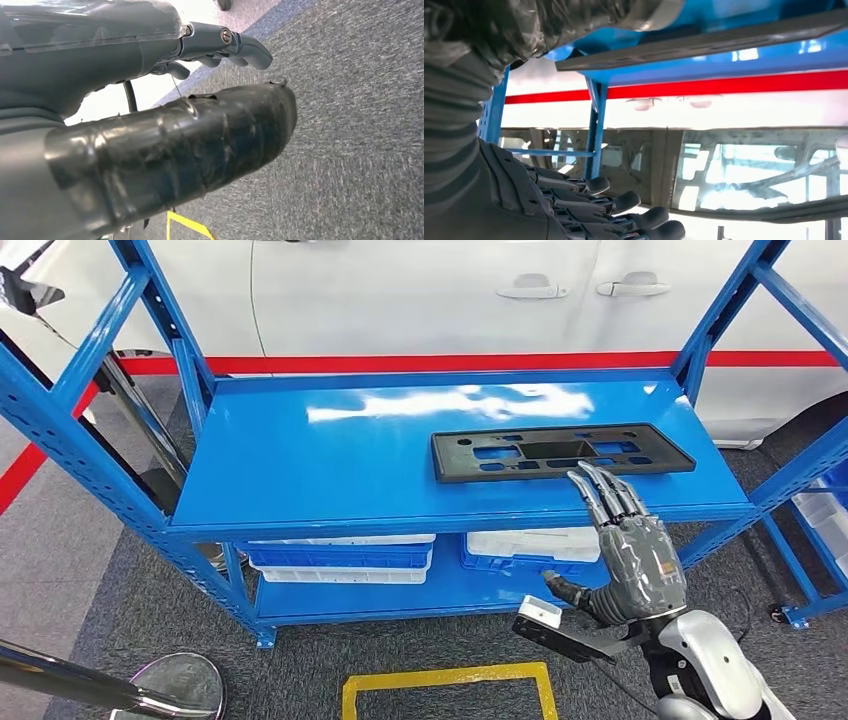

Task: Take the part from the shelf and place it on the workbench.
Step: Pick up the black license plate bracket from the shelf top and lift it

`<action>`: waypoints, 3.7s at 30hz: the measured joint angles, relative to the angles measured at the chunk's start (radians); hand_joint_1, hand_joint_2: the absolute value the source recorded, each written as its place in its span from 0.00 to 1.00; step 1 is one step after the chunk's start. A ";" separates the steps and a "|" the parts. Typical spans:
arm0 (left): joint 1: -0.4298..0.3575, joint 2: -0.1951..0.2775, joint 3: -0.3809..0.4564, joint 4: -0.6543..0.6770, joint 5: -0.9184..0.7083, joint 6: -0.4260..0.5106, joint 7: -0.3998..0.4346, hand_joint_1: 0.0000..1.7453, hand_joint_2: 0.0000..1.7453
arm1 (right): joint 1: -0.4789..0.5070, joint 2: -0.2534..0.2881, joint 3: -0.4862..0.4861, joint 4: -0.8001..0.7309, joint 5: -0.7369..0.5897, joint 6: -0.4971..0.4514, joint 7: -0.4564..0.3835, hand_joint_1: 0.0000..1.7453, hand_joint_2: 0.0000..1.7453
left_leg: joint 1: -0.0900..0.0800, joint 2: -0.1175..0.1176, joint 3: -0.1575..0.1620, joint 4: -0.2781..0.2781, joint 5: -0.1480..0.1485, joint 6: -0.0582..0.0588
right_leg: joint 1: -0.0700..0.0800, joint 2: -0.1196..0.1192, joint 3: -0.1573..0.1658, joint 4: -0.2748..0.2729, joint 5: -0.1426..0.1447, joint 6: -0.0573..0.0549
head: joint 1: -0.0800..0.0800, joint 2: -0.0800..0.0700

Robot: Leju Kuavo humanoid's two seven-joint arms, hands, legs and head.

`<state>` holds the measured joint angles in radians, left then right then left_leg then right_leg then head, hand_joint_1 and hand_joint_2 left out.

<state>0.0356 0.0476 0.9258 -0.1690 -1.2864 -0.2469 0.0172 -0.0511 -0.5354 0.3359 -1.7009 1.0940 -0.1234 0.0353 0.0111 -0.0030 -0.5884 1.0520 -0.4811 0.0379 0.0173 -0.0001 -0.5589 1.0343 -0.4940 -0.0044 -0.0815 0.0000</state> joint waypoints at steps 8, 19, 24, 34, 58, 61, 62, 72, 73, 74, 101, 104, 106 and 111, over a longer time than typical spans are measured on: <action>-0.001 -0.001 0.000 0.000 -0.002 -0.001 0.000 0.00 0.00 | 0.000 0.003 -0.018 0.002 0.008 0.000 -0.001 0.00 1.00 | 0.000 0.000 0.003 -0.004 0.001 -0.002 | 0.000 0.000 0.001 0.000 -0.002 -0.003 | 0.000 0.000; -0.001 -0.001 0.000 0.000 -0.009 -0.003 -0.004 0.00 0.00 | -0.004 0.007 -0.027 0.009 0.014 0.001 -0.002 0.00 1.00 | -0.001 0.000 0.002 -0.004 0.000 -0.003 | 0.000 0.000 0.001 0.000 -0.003 -0.004 | 0.000 0.000; -0.004 -0.001 0.000 0.000 -0.026 -0.016 -0.005 0.00 0.00 | -0.049 0.008 -0.024 0.049 0.031 0.056 -0.008 0.00 1.00 | -0.002 0.000 0.003 -0.004 -0.001 -0.003 | 0.000 0.000 0.001 0.000 -0.003 -0.004 | 0.000 0.000; -0.012 0.010 0.000 0.000 -0.057 -0.035 -0.009 0.00 0.00 | -0.262 0.077 0.070 0.354 0.075 0.127 0.004 0.00 1.00 | -0.004 -0.003 0.003 -0.011 0.005 -0.004 | -0.002 -0.002 0.000 -0.005 0.001 -0.005 | 0.000 0.000; -0.010 0.025 0.000 0.000 -0.062 -0.023 0.008 0.00 0.00 | -0.371 0.188 0.117 0.622 0.052 0.106 0.027 0.00 1.00 | -0.004 -0.003 0.008 -0.022 0.005 -0.004 | -0.003 -0.002 0.008 -0.009 -0.002 -0.007 | 0.000 0.000; -0.009 0.025 0.000 0.000 -0.064 -0.022 0.006 0.00 0.00 | -0.374 0.197 0.117 0.628 0.052 0.106 0.022 0.00 1.00 | -0.004 -0.003 0.009 -0.021 0.005 -0.004 | -0.003 -0.002 0.009 -0.009 -0.002 -0.007 | 0.000 0.000; -0.009 0.025 0.000 0.000 -0.064 -0.021 0.005 0.00 0.00 | -0.374 0.199 0.117 0.629 0.053 0.106 0.021 0.00 1.00 | -0.005 -0.003 0.009 -0.021 0.005 -0.004 | -0.003 -0.003 0.010 -0.009 -0.002 -0.007 | 0.000 0.000; -0.009 0.025 0.000 0.000 -0.069 -0.021 0.005 0.00 0.00 | -0.375 0.208 0.117 0.629 0.060 0.095 0.020 0.00 1.00 | -0.006 -0.003 0.011 -0.021 0.005 -0.004 | -0.003 -0.002 0.011 -0.009 -0.001 -0.007 | 0.000 0.000; -0.009 0.025 0.000 0.000 -0.069 -0.021 0.005 0.00 0.00 | -0.375 0.209 0.117 0.629 0.060 0.095 0.020 0.00 1.00 | -0.006 -0.003 0.011 -0.021 0.005 -0.004 | -0.003 -0.002 0.011 -0.009 -0.001 -0.007 | 0.000 0.000; -0.009 0.025 0.000 0.000 -0.069 -0.021 0.005 0.00 0.00 | -0.375 0.209 0.117 0.629 0.060 0.094 0.021 0.00 1.00 | -0.006 -0.003 0.011 -0.021 0.005 -0.004 | -0.003 -0.002 0.011 -0.009 -0.001 -0.007 | 0.000 0.000; -0.007 0.016 0.010 0.000 -0.105 -0.039 0.014 0.00 0.00 | -0.371 0.242 0.102 0.624 0.090 0.077 0.024 0.00 1.00 | 0.016 -0.004 0.065 -0.031 -0.023 -0.038 | -0.029 -0.001 -0.030 -0.005 0.026 0.009 | 0.004 0.000; -0.011 0.016 0.021 0.000 -0.109 -0.039 0.013 0.00 0.00 | -0.379 0.244 0.102 0.622 0.092 0.082 0.020 0.00 1.00 | 0.019 -0.002 0.039 0.042 -0.052 -0.048 | -0.030 -0.001 0.001 -0.015 0.022 -0.015 | 0.004 0.000; -0.011 0.016 0.023 0.000 -0.111 -0.040 0.013 0.00 0.00 | -0.383 0.247 0.103 0.622 0.094 0.090 0.016 0.00 1.00 | 0.018 -0.002 -0.039 0.168 -0.100 -0.048 | -0.026 -0.001 0.012 -0.017 0.012 -0.026 | 0.003 0.000; -0.006 0.017 0.029 0.000 -0.116 -0.041 0.013 0.00 0.00 | -0.383 0.253 0.107 0.628 0.095 0.101 0.013 0.00 1.00 | 0.014 -0.001 -0.107 0.139 0.000 -0.039 | -0.018 0.002 0.060 -0.015 -0.032 -0.026 | 0.004 0.000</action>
<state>0.0298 0.0644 0.9548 -0.1690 -1.4025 -0.2884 0.0300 -0.4342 -0.2825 0.4432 -1.0726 1.1891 -0.0223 0.0479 0.0250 -0.0041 -0.6952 1.1911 -0.4809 -0.0006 -0.0010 0.0018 -0.4994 1.0193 -0.5258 -0.0301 -0.0780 0.0000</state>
